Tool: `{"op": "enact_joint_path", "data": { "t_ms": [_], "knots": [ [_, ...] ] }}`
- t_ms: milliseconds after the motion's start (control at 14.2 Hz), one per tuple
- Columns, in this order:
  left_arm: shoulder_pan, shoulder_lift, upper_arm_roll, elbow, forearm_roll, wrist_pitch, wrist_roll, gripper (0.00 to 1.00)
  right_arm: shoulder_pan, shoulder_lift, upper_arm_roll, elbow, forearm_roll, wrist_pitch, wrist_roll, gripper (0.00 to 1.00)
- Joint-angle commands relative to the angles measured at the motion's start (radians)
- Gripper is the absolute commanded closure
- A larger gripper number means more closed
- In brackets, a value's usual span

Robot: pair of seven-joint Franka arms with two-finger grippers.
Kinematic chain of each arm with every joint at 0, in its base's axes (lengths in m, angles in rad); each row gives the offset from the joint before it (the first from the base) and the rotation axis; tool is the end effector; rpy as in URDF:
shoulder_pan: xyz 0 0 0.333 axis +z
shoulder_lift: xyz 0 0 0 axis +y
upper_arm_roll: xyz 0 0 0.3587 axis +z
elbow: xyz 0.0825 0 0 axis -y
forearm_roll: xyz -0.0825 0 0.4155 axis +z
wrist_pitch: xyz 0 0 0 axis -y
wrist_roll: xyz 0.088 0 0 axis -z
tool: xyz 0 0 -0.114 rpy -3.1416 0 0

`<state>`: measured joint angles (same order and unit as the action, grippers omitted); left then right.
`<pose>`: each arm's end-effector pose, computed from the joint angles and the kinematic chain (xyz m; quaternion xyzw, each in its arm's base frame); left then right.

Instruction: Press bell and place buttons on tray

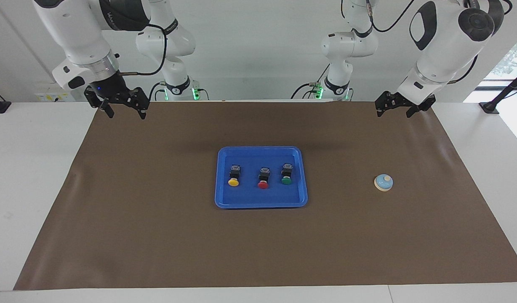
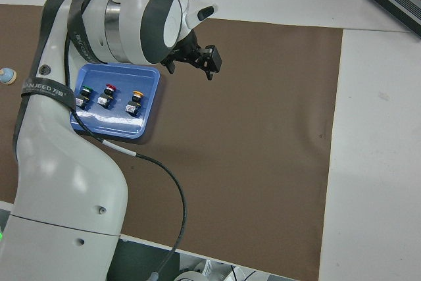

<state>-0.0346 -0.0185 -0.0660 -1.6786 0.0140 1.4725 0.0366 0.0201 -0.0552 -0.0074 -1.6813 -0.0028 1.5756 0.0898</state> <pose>0.5596 -0.0551 0.6099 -0.9932 0.0681 0.0934 0.0106 0.5641 0.0067 0.6368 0.9989 -0.0385 -0.0252 0.0025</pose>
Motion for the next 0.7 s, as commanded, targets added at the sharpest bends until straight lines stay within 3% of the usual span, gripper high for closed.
{"op": "enact_joint_path", "data": {
  "t_ms": [0,493,564,634],
  "knots": [
    [-0.001,-0.008,0.002,0.007,0.009,-0.011,-0.01,0.0,-0.014,0.005,0.01,0.009,0.017,-0.025,-0.012,0.0],
    [0.001,-0.006,0.002,0.0,0.009,0.043,-0.01,0.0,-0.015,0.001,0.01,0.003,0.017,-0.025,-0.012,0.0],
    [0.002,-0.006,0.003,0.0,0.009,0.046,-0.01,0.17,-0.015,0.001,0.01,0.003,0.017,-0.025,-0.012,0.0],
    [0.002,-0.006,0.003,-0.001,0.009,0.063,-0.014,0.42,-0.015,0.001,0.01,0.003,0.017,-0.025,-0.012,0.0]
  ]
}}
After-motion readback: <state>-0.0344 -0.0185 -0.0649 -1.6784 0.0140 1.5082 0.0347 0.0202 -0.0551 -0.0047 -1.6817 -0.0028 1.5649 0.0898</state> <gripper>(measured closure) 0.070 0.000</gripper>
